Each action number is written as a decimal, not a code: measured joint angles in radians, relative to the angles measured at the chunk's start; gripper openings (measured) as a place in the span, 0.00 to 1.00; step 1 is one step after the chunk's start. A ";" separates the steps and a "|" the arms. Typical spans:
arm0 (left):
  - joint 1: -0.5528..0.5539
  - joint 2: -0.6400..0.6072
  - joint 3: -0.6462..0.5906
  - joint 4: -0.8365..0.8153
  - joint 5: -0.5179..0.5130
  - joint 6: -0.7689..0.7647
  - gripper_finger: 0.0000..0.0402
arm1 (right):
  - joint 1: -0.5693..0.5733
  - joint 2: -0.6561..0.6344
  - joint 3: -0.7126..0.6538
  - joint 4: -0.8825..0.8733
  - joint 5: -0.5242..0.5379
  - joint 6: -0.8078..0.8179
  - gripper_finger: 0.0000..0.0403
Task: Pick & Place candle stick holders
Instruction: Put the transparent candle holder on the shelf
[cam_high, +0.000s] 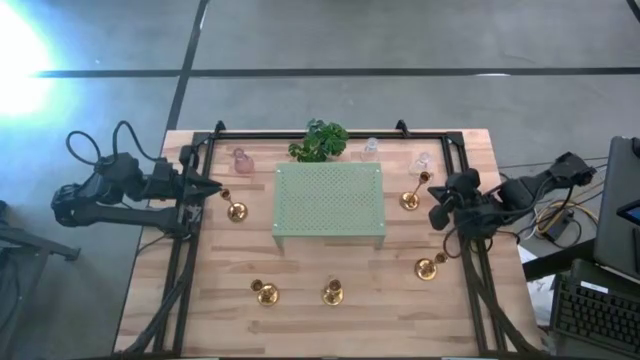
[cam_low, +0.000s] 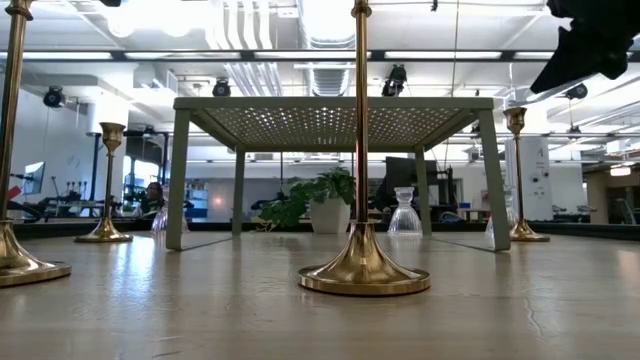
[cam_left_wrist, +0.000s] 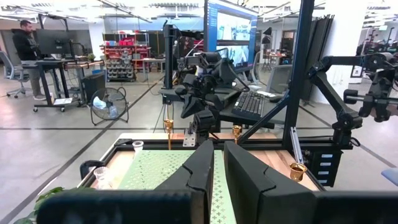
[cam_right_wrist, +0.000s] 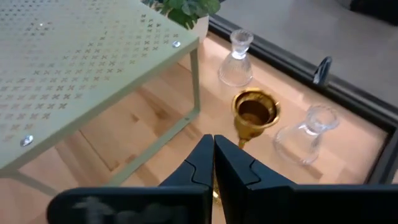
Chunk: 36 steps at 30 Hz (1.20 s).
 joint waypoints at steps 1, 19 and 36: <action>0.000 0.000 0.000 0.000 0.000 0.000 0.11 | 0.011 0.005 0.000 -0.002 -0.004 0.019 0.02; 0.000 0.000 0.000 0.000 0.000 0.000 0.11 | 0.088 0.149 -0.154 -0.095 -0.029 0.443 0.02; 0.000 0.000 0.000 0.000 0.000 0.000 0.11 | 0.088 0.090 -0.276 -0.064 0.038 0.574 0.23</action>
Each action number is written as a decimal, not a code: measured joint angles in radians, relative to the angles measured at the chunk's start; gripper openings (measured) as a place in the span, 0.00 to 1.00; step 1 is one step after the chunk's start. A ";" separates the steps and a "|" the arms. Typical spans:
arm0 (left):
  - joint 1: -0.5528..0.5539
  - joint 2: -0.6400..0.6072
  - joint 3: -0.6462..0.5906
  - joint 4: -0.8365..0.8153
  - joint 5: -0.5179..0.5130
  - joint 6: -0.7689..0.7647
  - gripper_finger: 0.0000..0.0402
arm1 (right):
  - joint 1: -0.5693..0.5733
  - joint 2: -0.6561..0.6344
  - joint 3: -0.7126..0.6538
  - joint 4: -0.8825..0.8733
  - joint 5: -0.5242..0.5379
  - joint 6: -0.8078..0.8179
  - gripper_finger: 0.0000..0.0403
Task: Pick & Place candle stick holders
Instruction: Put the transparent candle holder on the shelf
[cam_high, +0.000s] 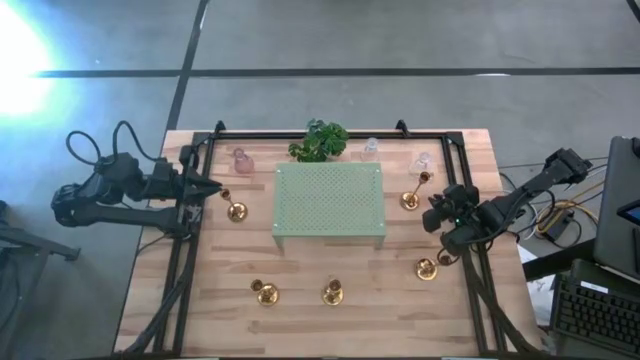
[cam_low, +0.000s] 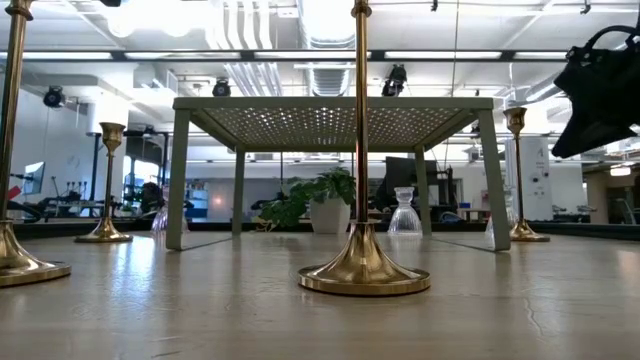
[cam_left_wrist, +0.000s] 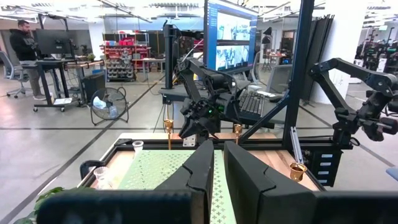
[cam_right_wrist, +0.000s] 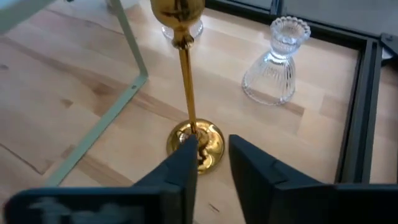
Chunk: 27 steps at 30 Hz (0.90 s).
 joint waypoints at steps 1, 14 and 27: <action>0.000 0.000 0.000 0.000 0.000 0.000 0.11 | 0.000 -0.001 0.000 0.000 0.012 -0.002 0.26; 0.000 0.000 0.000 0.000 0.000 0.000 0.11 | -0.030 -0.001 0.042 0.020 0.069 -0.003 0.49; 0.000 0.000 0.000 0.000 0.000 0.000 0.11 | -0.301 -0.001 0.569 0.037 0.219 -0.803 0.42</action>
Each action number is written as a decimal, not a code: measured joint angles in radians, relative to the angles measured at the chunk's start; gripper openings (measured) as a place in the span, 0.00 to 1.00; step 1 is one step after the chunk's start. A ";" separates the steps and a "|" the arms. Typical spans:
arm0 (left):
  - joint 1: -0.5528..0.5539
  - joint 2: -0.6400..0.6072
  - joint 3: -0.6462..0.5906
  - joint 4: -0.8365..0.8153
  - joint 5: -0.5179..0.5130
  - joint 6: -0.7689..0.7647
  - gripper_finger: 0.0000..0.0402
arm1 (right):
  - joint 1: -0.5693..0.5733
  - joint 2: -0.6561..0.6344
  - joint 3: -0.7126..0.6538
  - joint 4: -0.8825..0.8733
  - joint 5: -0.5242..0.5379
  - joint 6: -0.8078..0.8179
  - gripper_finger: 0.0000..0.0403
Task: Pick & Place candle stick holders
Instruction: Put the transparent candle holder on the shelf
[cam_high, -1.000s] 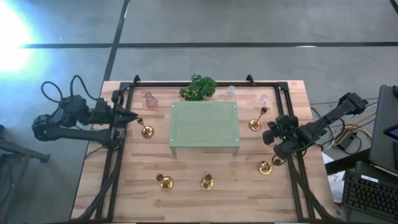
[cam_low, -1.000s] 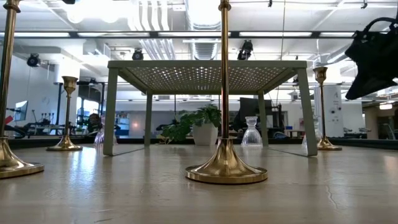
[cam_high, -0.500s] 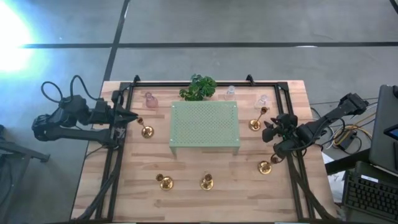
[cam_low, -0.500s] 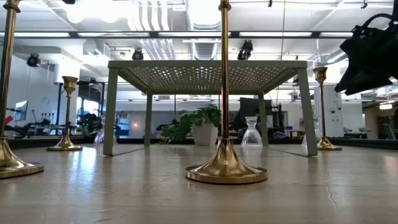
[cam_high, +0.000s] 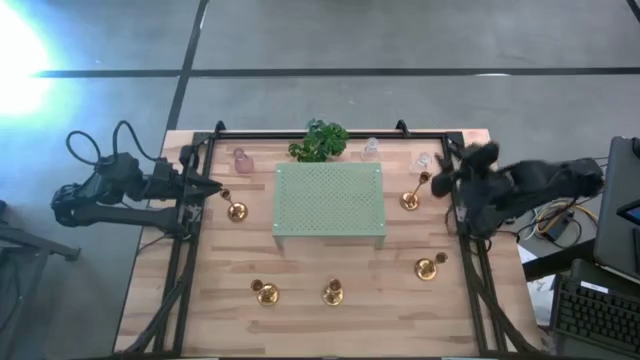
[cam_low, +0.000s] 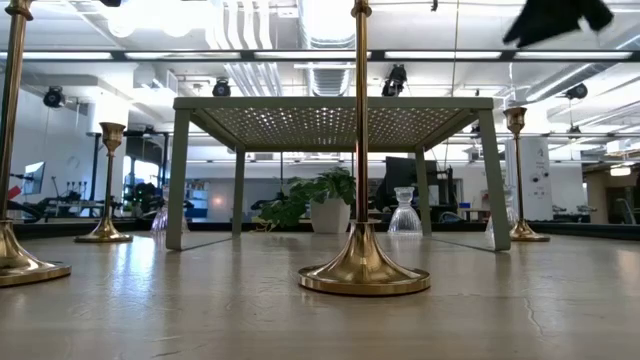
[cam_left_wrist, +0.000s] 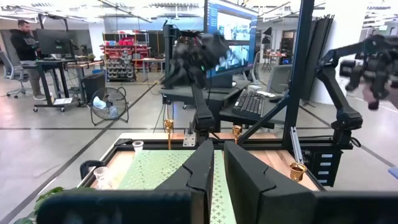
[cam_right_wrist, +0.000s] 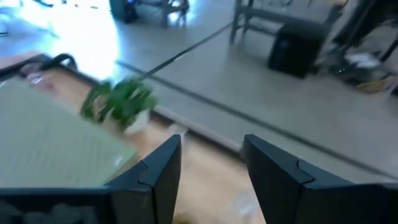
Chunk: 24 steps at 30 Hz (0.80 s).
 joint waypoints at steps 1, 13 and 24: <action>0.000 0.000 0.000 0.000 0.000 0.000 0.11 | -0.038 0.000 0.040 0.023 -0.011 -0.072 0.42; 0.000 0.000 0.000 0.000 0.000 0.000 0.11 | -0.684 0.128 0.276 0.464 -0.667 -0.834 0.41; 0.000 0.000 0.000 0.000 0.000 0.000 0.11 | -1.146 0.311 0.136 0.781 -1.343 -0.976 0.35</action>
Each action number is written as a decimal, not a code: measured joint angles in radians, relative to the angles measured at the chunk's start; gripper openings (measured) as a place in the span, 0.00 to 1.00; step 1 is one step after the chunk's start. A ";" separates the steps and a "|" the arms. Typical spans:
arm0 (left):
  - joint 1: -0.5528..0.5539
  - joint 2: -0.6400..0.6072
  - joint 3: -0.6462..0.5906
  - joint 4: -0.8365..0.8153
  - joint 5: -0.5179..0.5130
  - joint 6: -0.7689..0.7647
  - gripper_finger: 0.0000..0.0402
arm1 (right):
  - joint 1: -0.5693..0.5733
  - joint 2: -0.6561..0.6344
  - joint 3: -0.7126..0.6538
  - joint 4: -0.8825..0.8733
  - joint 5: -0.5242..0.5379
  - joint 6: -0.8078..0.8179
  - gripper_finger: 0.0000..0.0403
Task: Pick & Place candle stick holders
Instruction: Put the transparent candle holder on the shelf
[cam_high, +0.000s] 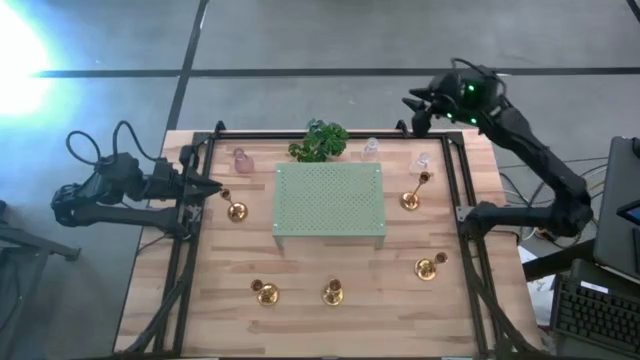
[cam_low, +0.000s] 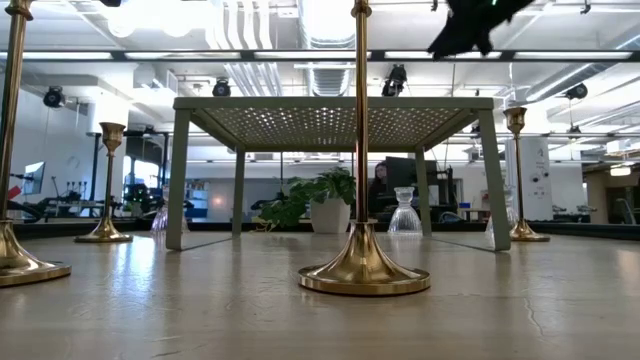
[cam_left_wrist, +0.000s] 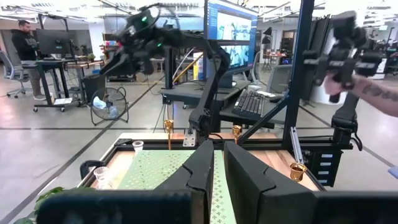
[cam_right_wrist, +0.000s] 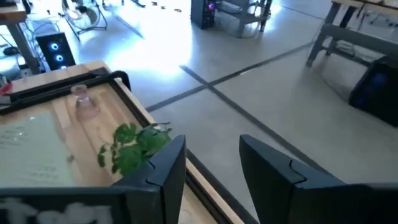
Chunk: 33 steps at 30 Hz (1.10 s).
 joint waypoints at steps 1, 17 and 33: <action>0.000 0.000 0.000 0.000 0.000 0.000 0.11 | -0.013 0.015 -0.021 0.030 -0.014 -0.001 0.34; 0.000 0.000 0.000 0.000 0.000 0.000 0.11 | -0.030 0.076 -0.433 0.411 -0.095 -0.039 0.22; 0.000 0.000 0.000 0.000 0.000 0.000 0.11 | -0.030 0.130 -0.586 0.523 -0.106 -0.062 0.24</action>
